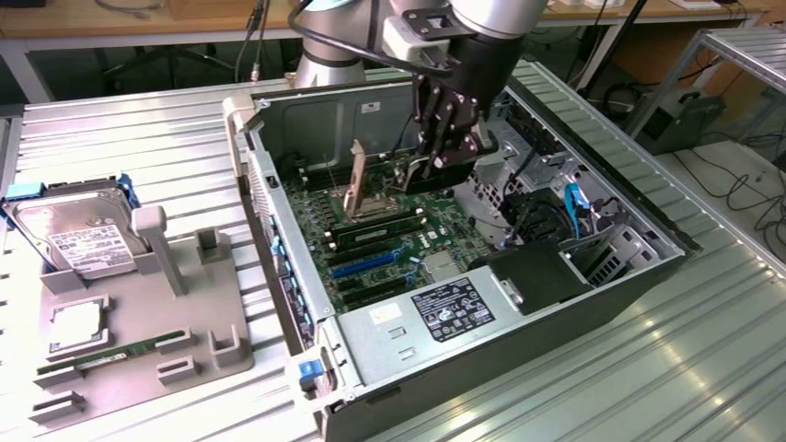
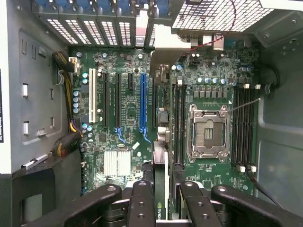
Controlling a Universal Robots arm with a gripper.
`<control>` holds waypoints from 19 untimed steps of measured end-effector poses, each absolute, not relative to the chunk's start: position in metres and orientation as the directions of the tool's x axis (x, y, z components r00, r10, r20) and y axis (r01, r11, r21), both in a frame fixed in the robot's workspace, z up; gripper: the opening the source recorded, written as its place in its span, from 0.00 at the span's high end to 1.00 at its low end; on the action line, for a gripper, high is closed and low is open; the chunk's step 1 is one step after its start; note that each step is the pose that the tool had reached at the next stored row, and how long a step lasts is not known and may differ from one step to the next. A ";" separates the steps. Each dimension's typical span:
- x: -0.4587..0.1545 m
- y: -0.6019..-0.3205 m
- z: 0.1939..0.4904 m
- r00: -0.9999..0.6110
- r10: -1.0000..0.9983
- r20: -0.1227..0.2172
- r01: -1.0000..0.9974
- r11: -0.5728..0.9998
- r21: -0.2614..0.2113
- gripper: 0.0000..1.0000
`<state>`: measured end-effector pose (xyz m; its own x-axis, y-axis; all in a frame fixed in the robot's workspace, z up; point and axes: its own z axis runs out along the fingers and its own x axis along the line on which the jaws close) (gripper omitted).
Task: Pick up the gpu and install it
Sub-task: 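Insert the gpu into the slot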
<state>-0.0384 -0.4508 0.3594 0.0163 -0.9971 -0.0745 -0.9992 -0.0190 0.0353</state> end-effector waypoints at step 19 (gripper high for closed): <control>-0.042 -0.451 0.346 0.016 -0.998 -0.056 -0.999 -0.018 0.036 0.74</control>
